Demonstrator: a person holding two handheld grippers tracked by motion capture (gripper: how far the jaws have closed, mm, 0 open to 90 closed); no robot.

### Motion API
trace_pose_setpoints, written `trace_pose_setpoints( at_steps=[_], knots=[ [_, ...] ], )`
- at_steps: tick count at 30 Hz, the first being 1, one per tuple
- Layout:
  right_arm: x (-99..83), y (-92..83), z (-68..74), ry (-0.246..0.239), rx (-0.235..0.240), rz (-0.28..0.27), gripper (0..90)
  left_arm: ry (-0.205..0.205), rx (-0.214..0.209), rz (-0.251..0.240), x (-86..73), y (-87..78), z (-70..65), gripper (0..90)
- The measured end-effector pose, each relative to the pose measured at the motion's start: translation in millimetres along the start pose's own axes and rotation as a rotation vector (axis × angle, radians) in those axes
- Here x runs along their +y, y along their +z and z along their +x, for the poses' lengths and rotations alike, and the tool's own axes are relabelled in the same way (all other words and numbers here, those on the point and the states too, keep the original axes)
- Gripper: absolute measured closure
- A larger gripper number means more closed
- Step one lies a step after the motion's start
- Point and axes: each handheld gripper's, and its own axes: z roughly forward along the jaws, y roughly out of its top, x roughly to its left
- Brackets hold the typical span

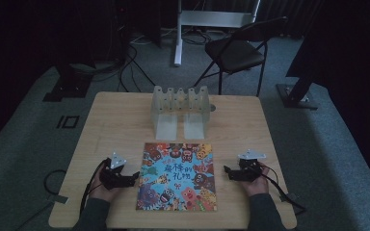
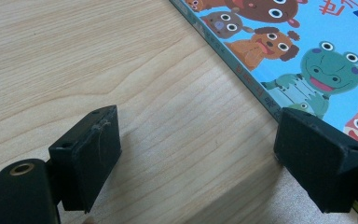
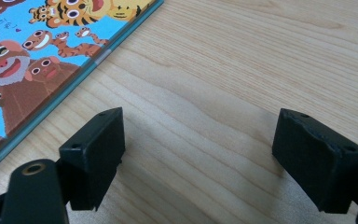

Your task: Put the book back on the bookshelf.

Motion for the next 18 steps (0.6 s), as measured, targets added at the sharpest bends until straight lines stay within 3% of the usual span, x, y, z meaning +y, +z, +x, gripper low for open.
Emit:
trace_pose_setpoints(
  at_steps=[13, 18],
  knots=[
    [0.1, 0.2, 0.0, -0.003, 0.003, 0.002, 16.0, 0.000, 0.000, 0.000, 0.0, 0.0, 0.0, 14.7],
    [4.9, -2.7, 1.9, 0.041, -0.006, -0.007, 22.8, 0.001, -0.001, 0.000, 0.1, 0.0, 0.1, 14.8]
  ],
)
